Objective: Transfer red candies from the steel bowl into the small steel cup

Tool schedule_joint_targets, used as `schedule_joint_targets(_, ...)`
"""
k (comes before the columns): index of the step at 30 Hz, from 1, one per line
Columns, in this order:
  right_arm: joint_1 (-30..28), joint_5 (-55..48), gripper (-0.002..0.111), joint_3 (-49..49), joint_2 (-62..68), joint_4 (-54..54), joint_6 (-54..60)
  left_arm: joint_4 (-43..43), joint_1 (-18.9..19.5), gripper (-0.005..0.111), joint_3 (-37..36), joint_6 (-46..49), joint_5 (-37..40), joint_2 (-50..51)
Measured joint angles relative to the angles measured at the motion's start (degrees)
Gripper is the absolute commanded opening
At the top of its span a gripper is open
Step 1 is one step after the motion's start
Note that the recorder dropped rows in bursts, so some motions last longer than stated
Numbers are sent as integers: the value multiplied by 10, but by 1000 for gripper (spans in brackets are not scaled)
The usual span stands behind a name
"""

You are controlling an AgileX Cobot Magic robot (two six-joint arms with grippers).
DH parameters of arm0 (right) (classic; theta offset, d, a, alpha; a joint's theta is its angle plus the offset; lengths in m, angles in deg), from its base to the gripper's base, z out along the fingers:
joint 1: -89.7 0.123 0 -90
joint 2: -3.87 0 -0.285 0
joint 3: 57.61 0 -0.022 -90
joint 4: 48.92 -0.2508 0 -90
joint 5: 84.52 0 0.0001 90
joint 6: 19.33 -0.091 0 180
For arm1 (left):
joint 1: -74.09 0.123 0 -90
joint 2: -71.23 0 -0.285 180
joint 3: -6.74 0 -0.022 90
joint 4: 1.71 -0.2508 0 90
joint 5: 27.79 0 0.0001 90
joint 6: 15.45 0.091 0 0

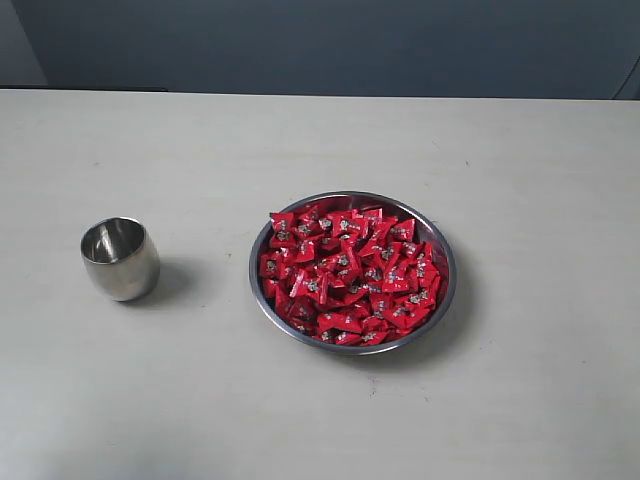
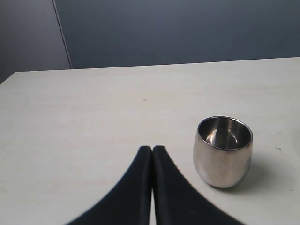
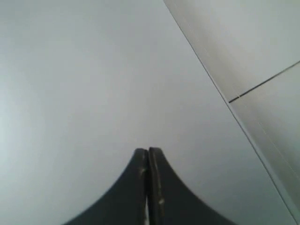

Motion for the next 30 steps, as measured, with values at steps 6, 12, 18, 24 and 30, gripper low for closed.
schedule_joint_targets(6,0,-4,-1,0,0,6,-17,0,0,0,0,0,0,0)
schedule_joint_targets(12,0,-62,-1,0,1,5,-23,0,0,0,0,0,0,0)
schedule_joint_targets(18,0,-148,-1,0,43,-32,-16,0,0,0,0,0,0,0)
schedule_joint_targets(24,0,-275,-1,-110,118,14,4,0,0,0,0,0,0,0)
schedule_joint_targets(30,0,-405,-1,-255,238,60,89,0,0,0,0,0,0,0)
